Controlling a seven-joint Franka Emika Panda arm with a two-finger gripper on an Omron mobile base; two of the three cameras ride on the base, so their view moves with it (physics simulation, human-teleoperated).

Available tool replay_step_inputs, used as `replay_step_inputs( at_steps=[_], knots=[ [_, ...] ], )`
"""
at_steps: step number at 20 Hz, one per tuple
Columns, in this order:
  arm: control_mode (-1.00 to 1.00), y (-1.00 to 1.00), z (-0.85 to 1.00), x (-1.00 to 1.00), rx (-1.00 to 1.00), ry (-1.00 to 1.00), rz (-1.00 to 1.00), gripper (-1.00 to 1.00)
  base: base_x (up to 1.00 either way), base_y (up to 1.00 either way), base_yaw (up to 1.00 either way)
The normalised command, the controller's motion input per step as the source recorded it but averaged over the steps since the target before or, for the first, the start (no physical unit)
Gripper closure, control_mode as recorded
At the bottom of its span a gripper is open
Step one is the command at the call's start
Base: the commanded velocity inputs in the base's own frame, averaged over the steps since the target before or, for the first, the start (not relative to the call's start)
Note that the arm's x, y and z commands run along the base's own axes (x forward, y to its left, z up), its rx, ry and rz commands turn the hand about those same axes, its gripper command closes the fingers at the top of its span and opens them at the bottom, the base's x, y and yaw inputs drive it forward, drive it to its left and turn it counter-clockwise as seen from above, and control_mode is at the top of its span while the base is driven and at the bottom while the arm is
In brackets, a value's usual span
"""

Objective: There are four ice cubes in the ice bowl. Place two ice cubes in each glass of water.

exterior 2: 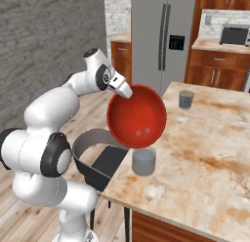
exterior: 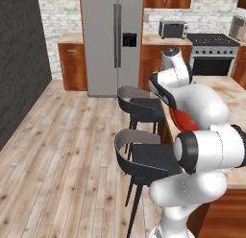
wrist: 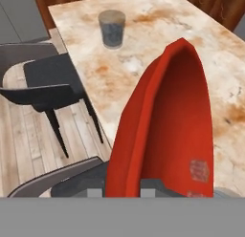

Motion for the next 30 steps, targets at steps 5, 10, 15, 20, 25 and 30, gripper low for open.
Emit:
replay_step_inputs(
  at_steps=[5,10,15,20,25,30],
  knots=[
    [-1.00,-0.02,0.20,-0.06,0.03,-0.02,0.00,1.00,0.00,0.00,0.00],
    [-1.00,-0.07,0.04,-0.08,0.02,-0.01,0.00,1.00,0.00,0.00,0.00],
    [-1.00,-0.12,0.00,-0.25,0.02,-0.03,-0.01,1.00,0.00,0.00,0.00],
    [-1.00,0.00,0.00,-0.13,0.01,-0.05,-0.01,1.00,0.00,0.00,0.00],
    [-1.00,0.00,0.05,-0.02,0.00,-0.05,0.00,1.00,0.00,0.00,0.00],
    [-1.00,-0.03,0.16,0.00,0.00,-0.05,0.00,1.00,0.00,0.00,0.00]
  ],
)
